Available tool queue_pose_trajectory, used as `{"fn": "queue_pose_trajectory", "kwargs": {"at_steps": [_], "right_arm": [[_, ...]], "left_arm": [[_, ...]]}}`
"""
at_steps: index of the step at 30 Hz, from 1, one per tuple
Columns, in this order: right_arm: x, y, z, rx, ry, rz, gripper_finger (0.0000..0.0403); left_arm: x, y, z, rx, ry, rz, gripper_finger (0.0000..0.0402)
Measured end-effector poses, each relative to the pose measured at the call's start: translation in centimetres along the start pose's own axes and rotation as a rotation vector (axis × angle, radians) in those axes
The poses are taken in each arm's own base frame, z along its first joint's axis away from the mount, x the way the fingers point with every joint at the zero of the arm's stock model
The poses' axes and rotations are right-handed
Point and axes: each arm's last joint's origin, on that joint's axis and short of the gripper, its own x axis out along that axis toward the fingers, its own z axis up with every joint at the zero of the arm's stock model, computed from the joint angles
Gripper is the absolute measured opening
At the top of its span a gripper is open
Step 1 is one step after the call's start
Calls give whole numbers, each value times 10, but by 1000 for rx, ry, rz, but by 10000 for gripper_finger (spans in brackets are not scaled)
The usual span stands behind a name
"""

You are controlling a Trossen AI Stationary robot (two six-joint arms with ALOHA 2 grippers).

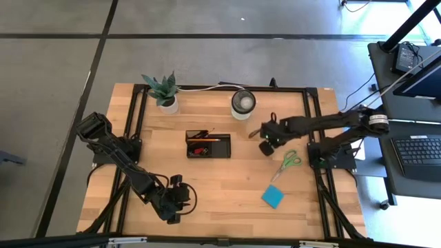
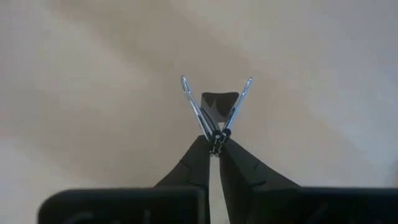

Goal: Pick and place office supplies into organizer
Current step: Put the black binder clip in the desk organizer

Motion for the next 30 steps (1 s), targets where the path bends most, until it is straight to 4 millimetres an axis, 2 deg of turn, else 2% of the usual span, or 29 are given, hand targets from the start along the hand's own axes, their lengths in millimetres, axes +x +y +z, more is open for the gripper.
{"fn": "queue_pose_trajectory", "kwargs": {"at_steps": [7,12,15,19,24,26,30], "right_arm": [[-34,62,-23,-140,-160,287,21],[-60,112,-27,-282,-391,542,21],[-71,140,-23,-384,-483,608,21],[-74,179,-10,-528,-535,584,21],[-64,228,9,-715,-604,482,21],[-58,242,16,-760,-640,380,21],[-41,257,34,-790,-648,220,21]], "left_arm": [[0,0,0,0,2,-1,86],[0,0,0,0,-2,2,86],[0,0,0,0,-2,2,86],[0,0,0,0,-3,2,86],[0,0,0,-1,-5,0,86],[0,0,0,-1,-4,0,86],[0,0,0,-2,1,-5,86]]}}
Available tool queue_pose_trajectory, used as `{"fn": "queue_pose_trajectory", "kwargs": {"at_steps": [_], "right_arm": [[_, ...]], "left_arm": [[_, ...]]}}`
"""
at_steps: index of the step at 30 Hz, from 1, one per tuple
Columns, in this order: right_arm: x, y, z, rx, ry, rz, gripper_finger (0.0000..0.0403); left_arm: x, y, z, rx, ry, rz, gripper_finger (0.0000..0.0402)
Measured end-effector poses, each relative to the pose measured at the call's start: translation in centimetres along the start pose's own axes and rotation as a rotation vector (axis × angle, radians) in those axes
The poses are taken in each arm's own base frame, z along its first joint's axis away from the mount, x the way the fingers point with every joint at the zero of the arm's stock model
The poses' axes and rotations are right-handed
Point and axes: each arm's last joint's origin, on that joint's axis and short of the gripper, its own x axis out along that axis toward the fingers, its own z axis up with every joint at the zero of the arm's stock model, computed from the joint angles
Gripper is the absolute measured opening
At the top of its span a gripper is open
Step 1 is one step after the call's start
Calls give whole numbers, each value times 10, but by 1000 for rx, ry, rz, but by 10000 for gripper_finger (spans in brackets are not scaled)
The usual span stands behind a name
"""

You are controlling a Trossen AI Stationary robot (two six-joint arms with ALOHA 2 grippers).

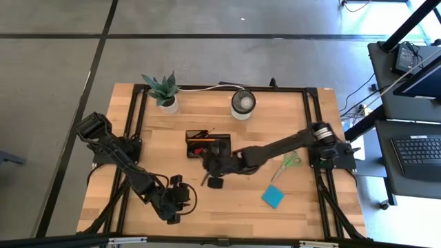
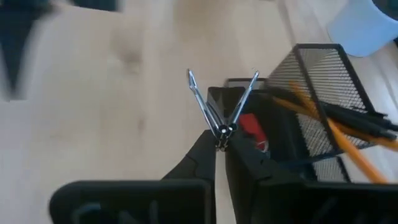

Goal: Pick and place office supplies into organizer
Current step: Put the black binder clip in the desk organizer

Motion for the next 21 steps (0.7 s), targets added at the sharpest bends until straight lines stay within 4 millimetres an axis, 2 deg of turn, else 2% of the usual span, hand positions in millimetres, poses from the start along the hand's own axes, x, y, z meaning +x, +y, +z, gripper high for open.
{"fn": "queue_pose_trajectory", "kwargs": {"at_steps": [4,10,15,21], "right_arm": [[25,-11,1,0,25,-35,21],[52,-33,-9,53,93,-45,21],[67,-47,-15,95,129,-44,21],[74,-54,-17,107,134,-41,21]], "left_arm": [[0,-1,-1,1,19,-17,86],[0,0,-1,2,22,-17,86],[0,0,-1,4,26,-13,86],[0,0,-1,6,27,-12,86]]}}
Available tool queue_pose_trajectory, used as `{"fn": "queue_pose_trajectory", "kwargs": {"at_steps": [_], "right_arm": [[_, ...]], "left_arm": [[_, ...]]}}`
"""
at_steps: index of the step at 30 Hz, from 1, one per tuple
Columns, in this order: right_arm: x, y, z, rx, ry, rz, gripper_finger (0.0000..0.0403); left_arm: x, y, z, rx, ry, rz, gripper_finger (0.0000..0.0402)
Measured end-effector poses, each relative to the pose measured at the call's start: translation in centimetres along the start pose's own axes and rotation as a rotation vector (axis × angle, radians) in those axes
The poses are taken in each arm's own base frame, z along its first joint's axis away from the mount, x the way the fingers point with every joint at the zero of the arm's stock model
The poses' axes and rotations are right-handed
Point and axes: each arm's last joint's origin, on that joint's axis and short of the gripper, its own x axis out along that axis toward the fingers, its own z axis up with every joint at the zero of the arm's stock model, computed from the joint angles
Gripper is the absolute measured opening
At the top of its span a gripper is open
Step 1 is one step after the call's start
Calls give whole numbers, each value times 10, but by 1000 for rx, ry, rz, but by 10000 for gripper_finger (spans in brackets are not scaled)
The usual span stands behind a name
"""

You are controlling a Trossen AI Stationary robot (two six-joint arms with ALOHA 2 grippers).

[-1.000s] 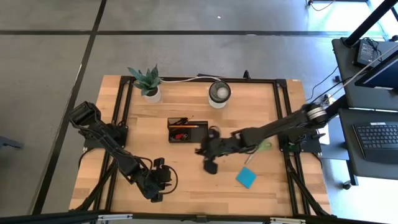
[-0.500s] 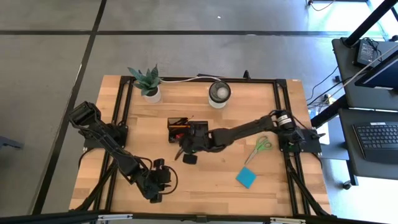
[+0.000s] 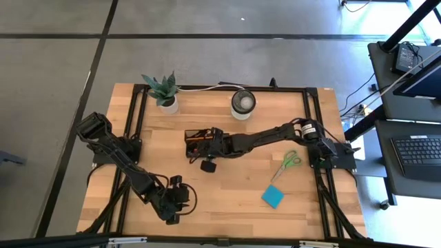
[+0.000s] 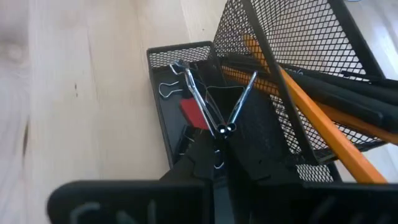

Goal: Pick and place office supplies into organizer
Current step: Put the black binder clip in the desk organizer

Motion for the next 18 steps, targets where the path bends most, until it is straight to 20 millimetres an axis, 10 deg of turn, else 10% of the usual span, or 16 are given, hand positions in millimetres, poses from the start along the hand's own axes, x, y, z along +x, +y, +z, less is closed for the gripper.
{"fn": "queue_pose_trajectory", "kwargs": {"at_steps": [18], "right_arm": [[0,3,-6,-35,42,9,21]], "left_arm": [[0,0,0,0,0,0,86]]}}
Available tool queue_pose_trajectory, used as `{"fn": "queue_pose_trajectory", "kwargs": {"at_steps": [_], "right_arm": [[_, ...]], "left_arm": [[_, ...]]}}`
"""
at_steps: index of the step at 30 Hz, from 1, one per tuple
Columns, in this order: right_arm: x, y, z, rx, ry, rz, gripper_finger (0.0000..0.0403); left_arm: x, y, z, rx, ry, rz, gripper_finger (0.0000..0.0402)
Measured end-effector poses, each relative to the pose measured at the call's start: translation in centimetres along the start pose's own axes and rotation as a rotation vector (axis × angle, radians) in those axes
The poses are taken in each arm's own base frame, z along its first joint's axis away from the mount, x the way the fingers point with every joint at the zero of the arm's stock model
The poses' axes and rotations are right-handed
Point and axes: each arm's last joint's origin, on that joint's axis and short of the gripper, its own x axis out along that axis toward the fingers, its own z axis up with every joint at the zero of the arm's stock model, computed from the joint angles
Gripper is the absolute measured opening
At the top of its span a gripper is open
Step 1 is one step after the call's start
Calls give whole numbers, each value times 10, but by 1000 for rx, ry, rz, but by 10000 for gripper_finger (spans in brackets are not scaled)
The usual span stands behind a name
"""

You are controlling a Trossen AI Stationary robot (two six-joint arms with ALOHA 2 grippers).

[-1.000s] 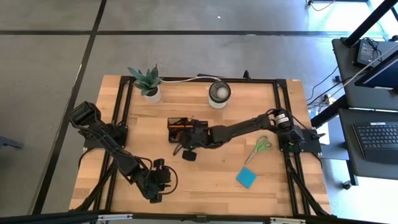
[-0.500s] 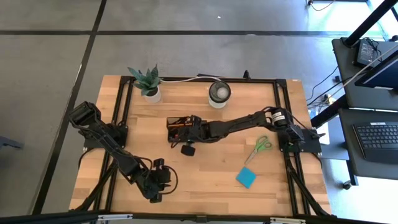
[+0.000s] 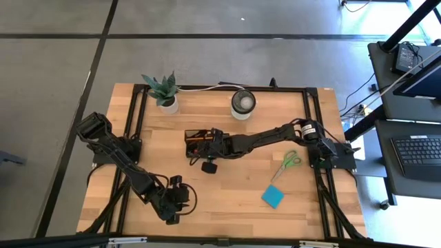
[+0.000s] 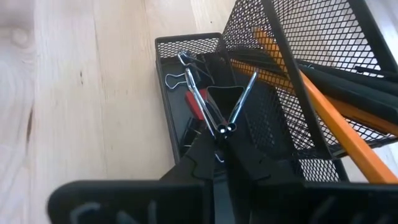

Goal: Pick and place office supplies into organizer
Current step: Put the black binder clip in the desk organizer

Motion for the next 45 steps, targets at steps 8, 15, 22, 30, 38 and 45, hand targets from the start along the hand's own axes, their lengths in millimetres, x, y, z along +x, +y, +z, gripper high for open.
{"fn": "queue_pose_trajectory", "kwargs": {"at_steps": [8,15,22,30,38,45], "right_arm": [[0,0,0,13,3,2,21],[4,1,-3,15,12,-4,21],[9,2,-6,7,25,-14,21],[9,2,-7,6,36,12,21],[7,9,-9,-77,47,27,21],[8,9,-9,-60,37,-2,21]], "left_arm": [[0,0,0,0,0,0,86],[0,0,0,0,0,0,86],[0,0,0,0,0,0,86],[0,0,0,-1,0,-2,86],[0,0,0,-1,0,-3,86],[0,0,0,-3,-1,-4,86]]}}
